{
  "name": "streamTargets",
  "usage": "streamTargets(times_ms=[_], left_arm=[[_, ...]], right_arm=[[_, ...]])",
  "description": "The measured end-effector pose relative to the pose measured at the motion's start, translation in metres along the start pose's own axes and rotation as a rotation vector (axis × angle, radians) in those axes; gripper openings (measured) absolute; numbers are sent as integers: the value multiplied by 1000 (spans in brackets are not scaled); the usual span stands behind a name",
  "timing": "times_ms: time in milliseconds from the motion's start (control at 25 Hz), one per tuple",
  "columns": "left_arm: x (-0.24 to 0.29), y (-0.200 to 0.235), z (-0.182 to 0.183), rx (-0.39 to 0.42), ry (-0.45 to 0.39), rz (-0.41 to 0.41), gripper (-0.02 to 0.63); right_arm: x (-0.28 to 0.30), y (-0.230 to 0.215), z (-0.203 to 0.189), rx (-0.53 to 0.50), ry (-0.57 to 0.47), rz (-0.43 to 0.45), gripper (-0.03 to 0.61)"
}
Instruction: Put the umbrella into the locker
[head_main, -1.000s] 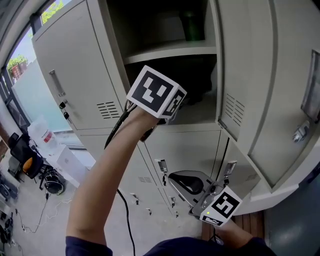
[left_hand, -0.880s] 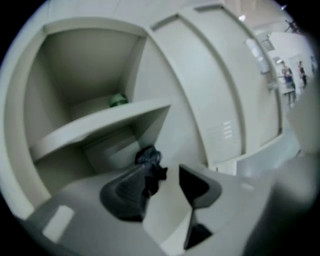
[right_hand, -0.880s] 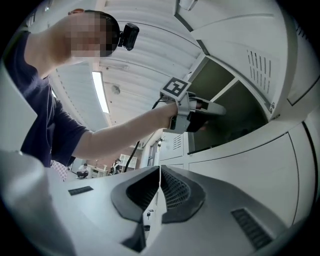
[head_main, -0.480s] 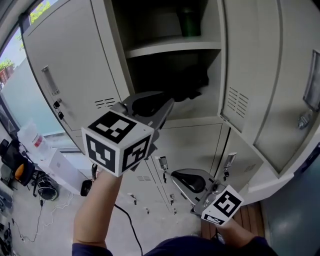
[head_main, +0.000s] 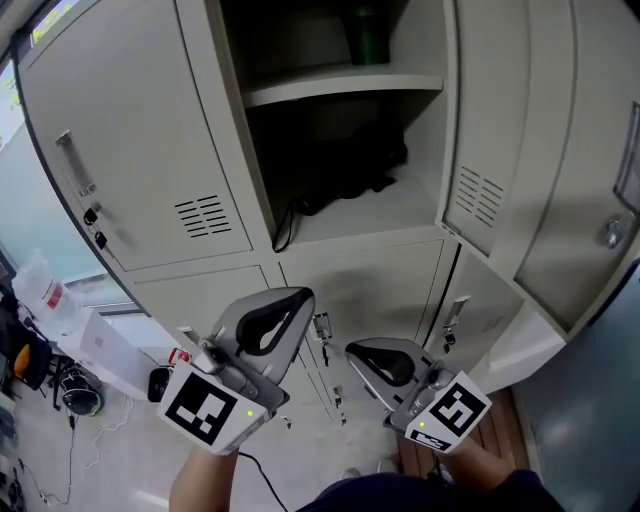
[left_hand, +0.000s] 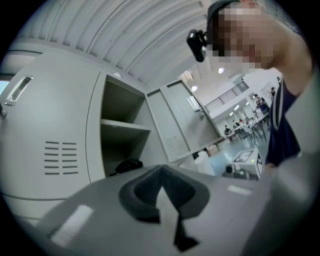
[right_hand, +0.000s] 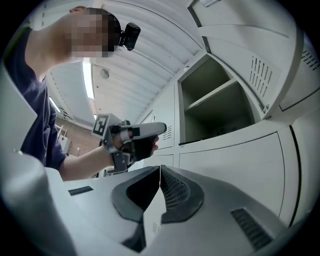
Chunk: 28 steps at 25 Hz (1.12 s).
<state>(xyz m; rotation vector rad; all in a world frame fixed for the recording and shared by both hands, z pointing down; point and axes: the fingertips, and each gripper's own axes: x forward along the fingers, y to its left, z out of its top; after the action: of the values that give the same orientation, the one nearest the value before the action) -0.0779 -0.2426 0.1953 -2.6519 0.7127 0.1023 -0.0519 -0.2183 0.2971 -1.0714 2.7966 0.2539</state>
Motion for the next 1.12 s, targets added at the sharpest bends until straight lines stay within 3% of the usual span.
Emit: streamTargets(times_ms=[160, 440, 720, 1120], left_arm=[[-27, -17, -32, -37, -33, 1, 3], [-70, -27, -83, -181, -96, 31, 3], [-94, -29, -110, -227, -92, 70, 3], [-85, -27, -126, -255, -71, 39, 3]], right_arm=[[1, 1, -8, -9, 30, -7, 8], [7, 7, -20, -12, 68, -4, 7], [17, 9, -24, -25, 73, -3, 6], [25, 0, -29, -25, 71, -34, 6]])
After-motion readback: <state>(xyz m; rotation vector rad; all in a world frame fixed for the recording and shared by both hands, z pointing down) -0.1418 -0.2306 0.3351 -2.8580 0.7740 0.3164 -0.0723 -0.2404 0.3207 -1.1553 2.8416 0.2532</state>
